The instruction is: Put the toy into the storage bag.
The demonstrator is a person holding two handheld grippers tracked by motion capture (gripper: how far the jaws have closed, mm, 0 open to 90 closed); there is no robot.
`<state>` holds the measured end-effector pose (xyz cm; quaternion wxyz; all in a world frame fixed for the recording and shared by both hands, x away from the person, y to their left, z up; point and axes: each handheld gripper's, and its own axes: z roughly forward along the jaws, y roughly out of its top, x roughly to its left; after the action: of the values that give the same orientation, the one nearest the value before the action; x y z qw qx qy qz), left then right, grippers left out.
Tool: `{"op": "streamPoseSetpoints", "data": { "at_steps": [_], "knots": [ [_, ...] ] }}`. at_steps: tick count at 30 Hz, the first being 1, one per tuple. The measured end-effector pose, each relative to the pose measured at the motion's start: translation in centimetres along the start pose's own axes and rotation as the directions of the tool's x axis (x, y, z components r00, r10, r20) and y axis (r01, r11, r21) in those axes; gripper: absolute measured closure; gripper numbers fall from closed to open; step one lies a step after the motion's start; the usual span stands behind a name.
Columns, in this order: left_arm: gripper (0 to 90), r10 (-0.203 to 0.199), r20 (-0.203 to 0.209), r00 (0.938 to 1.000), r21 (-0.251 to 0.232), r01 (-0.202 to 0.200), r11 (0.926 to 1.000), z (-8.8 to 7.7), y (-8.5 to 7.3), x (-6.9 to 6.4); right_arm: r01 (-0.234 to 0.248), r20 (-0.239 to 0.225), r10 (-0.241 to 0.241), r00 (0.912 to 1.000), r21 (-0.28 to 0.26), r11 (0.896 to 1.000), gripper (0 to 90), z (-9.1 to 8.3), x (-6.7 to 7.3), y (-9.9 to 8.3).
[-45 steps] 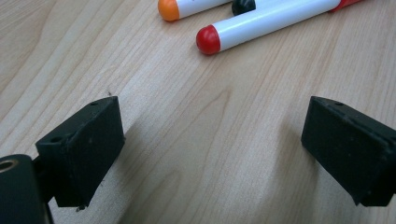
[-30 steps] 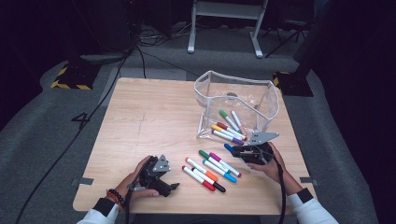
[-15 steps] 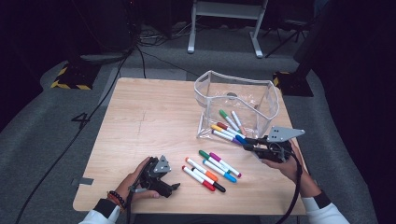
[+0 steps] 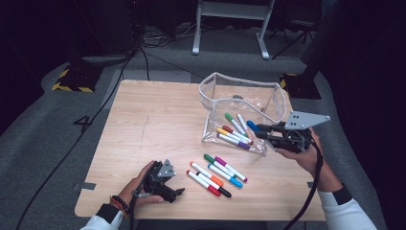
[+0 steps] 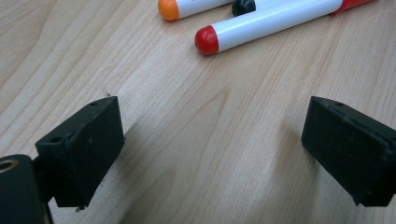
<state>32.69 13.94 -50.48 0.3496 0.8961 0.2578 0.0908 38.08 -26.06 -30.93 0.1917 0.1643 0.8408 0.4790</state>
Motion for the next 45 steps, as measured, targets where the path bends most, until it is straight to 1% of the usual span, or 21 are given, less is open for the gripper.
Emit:
{"op": "streamPoseSetpoints", "data": {
  "at_steps": [1, 4, 7, 9, 11, 14, 19, 20, 21, 25, 27, 28, 32, 34, 37, 39, 40, 41, 42, 43, 45],
  "knots": [
    [6.0, 0.001, 0.001, 1.0000, 0.000, -0.001, 1.0000, 0.0, 0.0, 0.0, 0.004, 0.015, -0.004, 0.9999, 0.001, 1.000, 74.8, -0.2, -0.7, 1.2],
    [6.0, 0.003, 0.001, 1.0000, 0.002, -0.003, 1.0000, 0.0, 0.0, 0.0, 0.000, 0.032, -0.001, 0.9995, 0.008, 1.000, 74.8, -0.1, -1.7, 2.3],
    [6.0, 0.003, 0.002, 1.0000, 0.000, -0.003, 1.0000, 0.0, 0.0, 0.0, 0.010, 0.056, -0.011, 0.9984, 0.021, 1.000, 74.8, 0.2, -2.8, 3.2],
    [6.0, 0.003, 0.002, 1.0000, 0.000, -0.003, 1.0000, 0.0, 0.0, 0.0, -0.011, 0.057, 0.010, 0.9983, 0.018, 1.000, 74.8, 0.5, -3.6, 3.6],
    [6.0, 0.003, 0.002, 1.0000, 0.002, -0.003, 1.0000, 0.0, 0.0, 0.0, -0.009, 0.072, 0.007, 0.9974, 0.027, 1.000, 74.8, 0.9, -4.4, 3.9],
    [6.0, 0.004, 0.003, 1.0000, 0.002, -0.004, 1.0000, 0.0, 0.0, 0.1, -0.018, 0.083, 0.015, 0.9964, 0.030, 0.999, 74.8, 1.3, -5.2, 4.1],
    [6.0, 0.005, 0.003, 1.0000, 0.002, -0.005, 1.0000, 0.0, 0.0, 0.1, -0.034, 0.114, 0.027, 0.9931, 0.060, 0.998, 74.8, 2.7, -7.5, 4.7],
    [6.0, 0.005, 0.003, 1.0000, 0.002, -0.005, 1.0000, 0.0, 0.0, 0.1, -0.034, 0.114, 0.027, 0.9931, 0.060, 0.998, 74.8, 2.7, -7.5, 4.7],
    [6.0, 0.005, 0.003, 1.0000, 0.002, -0.005, 1.0000, 0.0, 0.0, 0.1, -0.041, 0.120, 0.032, 0.9923, 0.078, 0.996, 74.8, 3.4, -8.2, 4.7],
    [6.0, 0.006, 0.003, 1.0000, 0.002, -0.006, 1.0000, 0.0, 0.0, 0.1, -0.057, 0.121, 0.044, 0.9918, 0.114, 0.992, 74.8, 4.5, -9.2, 4.2],
    [6.0, 0.007, 0.004, 1.0000, 0.001, -0.007, 1.0000, 0.0, 0.0, 0.1, -0.070, 0.131, 0.049, 0.9901, 0.159, 0.985, 74.8, 5.5, -9.9, 3.7],
    [6.0, 0.006, 0.004, 1.0000, 0.002, -0.006, 1.0000, 0.0, 0.0, 0.1, -0.085, 0.144, 0.056, 0.9879, 0.200, 0.976, 74.8, 6.3, -10.6, 3.2],
    [6.0, 0.010, 0.006, 0.9999, -0.001, -0.010, 0.9999, 0.0, 0.0, 0.1, -0.121, 0.153, 0.083, 0.9847, 0.261, 0.958, 74.8, 7.6, -11.4, 2.4],
    [6.0, 0.010, 0.007, 0.9999, 0.000, -0.010, 0.9999, 0.0, 0.0, 0.1, -0.135, 0.155, 0.090, 0.9837, 0.307, 0.942, 74.8, 8.2, -11.7, 2.0],
    [6.0, 0.010, 0.007, 0.9999, 0.000, -0.010, 0.9999, 0.0, 0.0, 0.1, -0.147, 0.152, 0.094, 0.9839, 0.387, 0.910, 74.7, 9.1, -11.8, 1.7],
    [6.0, 0.010, 0.007, 0.9999, 0.000, -0.010, 0.9999, 0.0, 0.0, 0.1, -0.142, 0.135, 0.092, 0.9865, 0.427, 0.893, 74.7, 9.6, -11.8, 1.6],
    [6.0, 0.010, 0.007, 0.9999, 0.000, -0.010, 0.9999, 0.0, 0.0, 0.1, -0.134, 0.115, 0.091, 0.9892, 0.459, 0.878, 74.6, 9.9, -11.6, 1.5],
    [6.0, 0.010, 0.006, 0.9999, 0.000, -0.010, 0.9999, 0.0, 0.0, 0.1, -0.124, 0.105, 0.084, 0.9909, 0.475, 0.871, 74.6, 10.0, -11.5, 1.5],
    [6.0, 0.010, 0.006, 0.9999, 0.000, -0.010, 0.9999, 0.0, 0.0, 0.1, -0.124, 0.105, 0.084, 0.9909, 0.475, 0.871, 74.6, 10.0, -11.5, 1.5],
    [6.0, 0.011, 0.007, 0.9999, -0.001, -0.011, 0.9999, 0.0, 0.0, 0.1, -0.113, 0.076, 0.087, 0.9934, 0.495, 0.862, 74.3, 10.3, -11.3, 1.7],
    [6.0, 0.010, 0.007, 0.9999, 0.000, -0.010, 0.9999, 0.0, 0.0, 0.1, -0.108, 0.055, 0.092, 0.9942, 0.502, 0.858, 74.3, 10.4, -11.1, 1.7]
  ]
}}
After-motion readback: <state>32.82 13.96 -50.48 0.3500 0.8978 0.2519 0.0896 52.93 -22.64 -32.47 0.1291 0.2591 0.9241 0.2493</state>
